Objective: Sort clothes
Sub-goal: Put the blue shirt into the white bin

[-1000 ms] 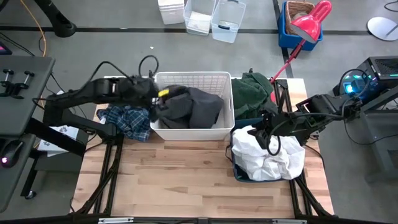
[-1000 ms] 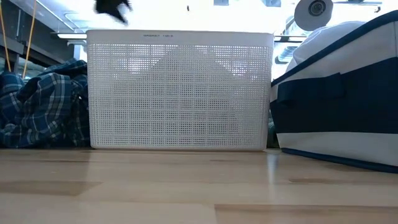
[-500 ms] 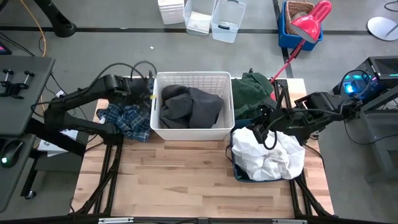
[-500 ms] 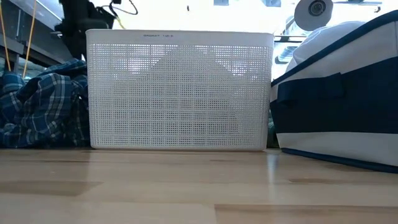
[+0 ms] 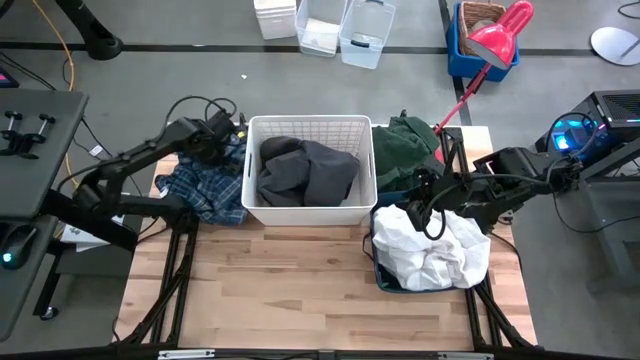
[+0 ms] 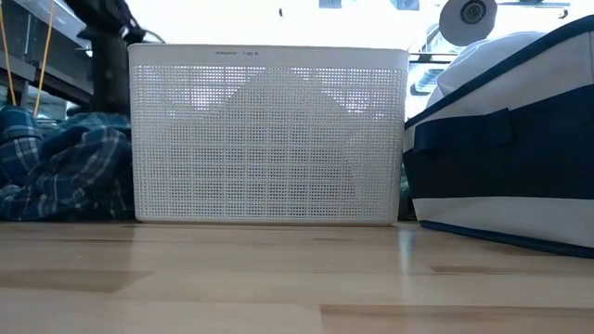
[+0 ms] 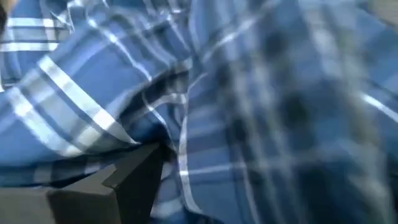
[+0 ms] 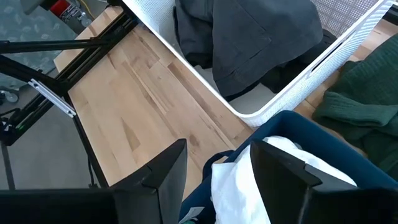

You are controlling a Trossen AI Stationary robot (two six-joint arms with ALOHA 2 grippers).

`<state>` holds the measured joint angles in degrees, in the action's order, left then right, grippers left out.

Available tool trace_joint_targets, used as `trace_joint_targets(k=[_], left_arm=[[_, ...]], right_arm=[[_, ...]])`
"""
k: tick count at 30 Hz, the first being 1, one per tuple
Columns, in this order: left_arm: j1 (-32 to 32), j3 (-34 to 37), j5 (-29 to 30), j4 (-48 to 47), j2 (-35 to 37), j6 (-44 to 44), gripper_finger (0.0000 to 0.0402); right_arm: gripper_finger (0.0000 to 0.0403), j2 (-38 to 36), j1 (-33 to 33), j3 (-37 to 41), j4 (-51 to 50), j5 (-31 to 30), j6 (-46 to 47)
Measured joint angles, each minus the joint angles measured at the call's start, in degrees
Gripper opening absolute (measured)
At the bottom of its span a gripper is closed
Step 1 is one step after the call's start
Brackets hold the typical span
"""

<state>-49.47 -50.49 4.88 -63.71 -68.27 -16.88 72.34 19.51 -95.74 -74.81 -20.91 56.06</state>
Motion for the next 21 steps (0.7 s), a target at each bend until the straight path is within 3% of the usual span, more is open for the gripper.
trace_joint_targets(k=[11,16,19,21], left_arm=[[-1.55,15.22,-2.71,16.23,-6.62,-2.08,0.0280],[-0.62,17.43,-2.67,20.33,-10.43,-2.32,0.0278],[-0.20,17.25,-2.29,20.85,-11.60,-1.87,0.0246],[-0.19,17.25,-2.66,21.26,-11.78,-1.32,0.0193]], right_arm=[[0.0174,0.00,0.00,0.00,0.00,0.59,2.15],[0.0174,0.00,0.00,0.00,0.06,0.96,2.62],[0.0174,0.00,-0.02,0.00,0.08,0.96,2.62],[0.0174,0.00,-0.02,0.00,0.29,0.91,2.62]])
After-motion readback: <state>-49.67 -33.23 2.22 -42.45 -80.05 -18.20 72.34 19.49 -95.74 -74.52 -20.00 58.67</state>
